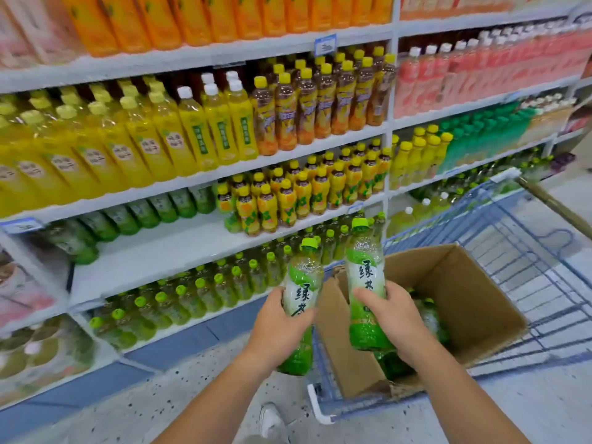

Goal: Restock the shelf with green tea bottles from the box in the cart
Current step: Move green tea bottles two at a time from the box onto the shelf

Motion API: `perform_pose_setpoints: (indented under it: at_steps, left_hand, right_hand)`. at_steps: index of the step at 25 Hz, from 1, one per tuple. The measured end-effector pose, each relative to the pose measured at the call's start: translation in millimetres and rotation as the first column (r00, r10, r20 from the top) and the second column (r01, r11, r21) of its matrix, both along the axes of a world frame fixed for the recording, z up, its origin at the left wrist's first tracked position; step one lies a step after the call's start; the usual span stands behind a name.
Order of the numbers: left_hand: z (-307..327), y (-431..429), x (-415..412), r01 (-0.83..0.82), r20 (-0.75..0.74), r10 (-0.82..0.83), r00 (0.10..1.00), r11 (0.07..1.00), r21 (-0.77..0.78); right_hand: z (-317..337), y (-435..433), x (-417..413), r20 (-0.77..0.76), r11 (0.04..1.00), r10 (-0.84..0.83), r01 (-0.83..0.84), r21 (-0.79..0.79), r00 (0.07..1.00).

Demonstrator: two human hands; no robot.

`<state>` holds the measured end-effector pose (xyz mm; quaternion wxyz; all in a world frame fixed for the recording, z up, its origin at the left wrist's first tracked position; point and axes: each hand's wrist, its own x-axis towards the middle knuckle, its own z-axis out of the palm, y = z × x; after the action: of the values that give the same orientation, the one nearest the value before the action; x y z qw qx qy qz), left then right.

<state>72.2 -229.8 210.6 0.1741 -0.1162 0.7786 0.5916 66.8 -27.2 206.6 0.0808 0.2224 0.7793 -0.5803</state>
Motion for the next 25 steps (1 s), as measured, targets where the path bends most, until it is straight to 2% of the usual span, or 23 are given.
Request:
perform_pose_setpoints:
  at_steps: [6,11,19,25]
  left_hand:
    - [10,-101,25,-0.231,-0.080,0.230,0.970,0.973,0.002]
    - [5,-203,20,-0.366,-0.100,0.365,0.926,0.931,0.007]
    - [-28,-363,-32,-0.463,-0.163,0.456,0.875,0.887,-0.002]
    - [-92,-425,-96,-0.470,-0.256,0.453,0.854,0.882,-0.009]
  right_hand:
    - [4,-108,-14,-0.011,0.966,0.258,-0.258,0.033,0.966]
    - [1,-218,-42,0.015,0.933,0.355,-0.355,0.064,0.935]
    - [-26,-377,-108,-0.011,0.888,0.457,-0.455,0.067,0.890]
    - [-80,-449,-179,-0.066,0.871,0.482,-0.470,0.145,0.874]
